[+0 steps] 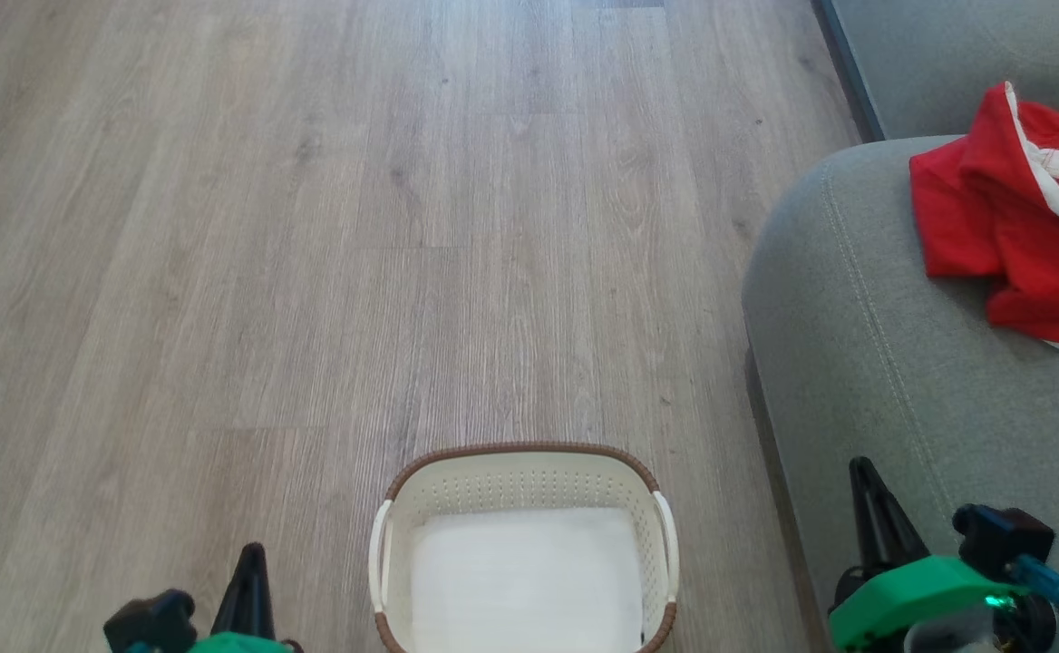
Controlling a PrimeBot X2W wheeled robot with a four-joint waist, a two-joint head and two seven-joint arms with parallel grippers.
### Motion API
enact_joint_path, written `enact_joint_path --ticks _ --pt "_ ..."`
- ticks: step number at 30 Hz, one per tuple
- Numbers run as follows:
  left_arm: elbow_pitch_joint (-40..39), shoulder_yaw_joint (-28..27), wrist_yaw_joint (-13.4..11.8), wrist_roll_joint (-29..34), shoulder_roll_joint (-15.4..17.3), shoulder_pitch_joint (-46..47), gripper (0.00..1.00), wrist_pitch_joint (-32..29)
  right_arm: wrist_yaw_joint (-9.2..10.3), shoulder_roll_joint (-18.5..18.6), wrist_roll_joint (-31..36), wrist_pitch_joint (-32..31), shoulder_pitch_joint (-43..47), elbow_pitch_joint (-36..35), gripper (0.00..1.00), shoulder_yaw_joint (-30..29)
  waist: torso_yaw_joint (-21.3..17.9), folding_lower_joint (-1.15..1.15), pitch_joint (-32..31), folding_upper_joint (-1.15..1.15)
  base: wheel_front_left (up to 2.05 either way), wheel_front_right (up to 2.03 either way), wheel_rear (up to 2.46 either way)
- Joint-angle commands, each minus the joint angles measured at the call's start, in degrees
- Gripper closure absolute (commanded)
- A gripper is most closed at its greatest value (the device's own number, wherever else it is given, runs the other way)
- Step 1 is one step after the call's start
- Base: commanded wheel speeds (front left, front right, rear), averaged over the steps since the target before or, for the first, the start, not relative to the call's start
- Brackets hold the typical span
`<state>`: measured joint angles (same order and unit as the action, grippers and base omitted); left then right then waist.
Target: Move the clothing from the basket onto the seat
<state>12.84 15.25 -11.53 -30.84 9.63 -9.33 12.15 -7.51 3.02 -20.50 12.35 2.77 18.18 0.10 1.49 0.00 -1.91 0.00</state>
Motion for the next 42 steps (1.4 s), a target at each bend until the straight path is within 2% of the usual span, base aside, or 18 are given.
enact_joint_path --ticks 1,42 --pt "-1.5 -1.7 0.7 -1.7 0.1 3.1 1.0 -0.5 0.0 0.0 -2.1 -0.8 -3.1 -2.2 1.0 -0.4 0.0 0.0 0.0 0.0 0.0 0.0 0.0" --pt "-0.5 -8.6 7.5 -24.2 -2.0 7.7 1.0 -6.8 0.01 0.0 -27.9 -7.4 -5.2 -2.9 1.0 -2.7 -0.6 0.0 0.8 0.0 0.0 0.0 0.0"
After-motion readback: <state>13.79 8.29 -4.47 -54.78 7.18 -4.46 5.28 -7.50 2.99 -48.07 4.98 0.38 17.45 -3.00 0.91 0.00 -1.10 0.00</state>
